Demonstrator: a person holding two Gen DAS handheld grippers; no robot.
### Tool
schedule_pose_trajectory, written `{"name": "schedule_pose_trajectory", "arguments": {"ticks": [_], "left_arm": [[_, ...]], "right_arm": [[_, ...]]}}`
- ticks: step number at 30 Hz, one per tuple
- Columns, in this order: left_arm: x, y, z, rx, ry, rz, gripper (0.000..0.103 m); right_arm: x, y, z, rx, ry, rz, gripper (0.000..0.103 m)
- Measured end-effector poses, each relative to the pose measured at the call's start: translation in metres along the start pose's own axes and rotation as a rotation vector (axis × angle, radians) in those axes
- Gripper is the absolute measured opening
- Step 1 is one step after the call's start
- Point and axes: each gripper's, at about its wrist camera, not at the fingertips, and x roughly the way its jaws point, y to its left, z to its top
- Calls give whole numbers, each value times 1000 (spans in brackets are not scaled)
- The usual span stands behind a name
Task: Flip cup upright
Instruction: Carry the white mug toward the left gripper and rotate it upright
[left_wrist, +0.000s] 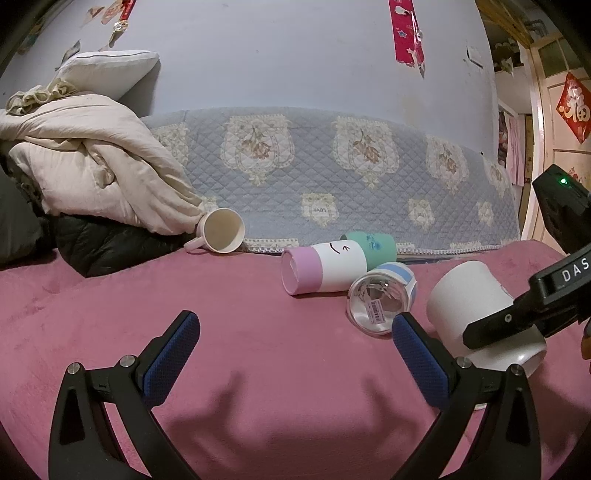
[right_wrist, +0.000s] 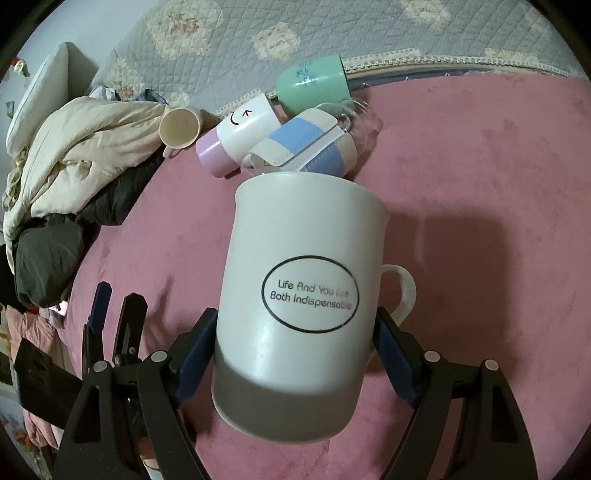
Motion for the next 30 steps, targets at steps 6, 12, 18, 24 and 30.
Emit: {"name": "schedule_pose_trajectory", "arguments": {"ticks": [6,12,18,24,30], "left_arm": [[0,-1,-1,1,3,1,103],[1,-2,-2,6,6,3,103],[4,0,-1,-2,16,-10,103],[3,-1,-2,-1,12,-10,103],[2,-5,-2,14,9,-4,103]], "right_arm": [[11,1,0,-24,74,-7,83],[37,9,-4,-77,124,-54,84],[3,15,-10,-174,-60,-36,87],[-58,-24,-50,-58,-499,-18,92],[-90,-12,-91,-250,-955,-394,103]]}}
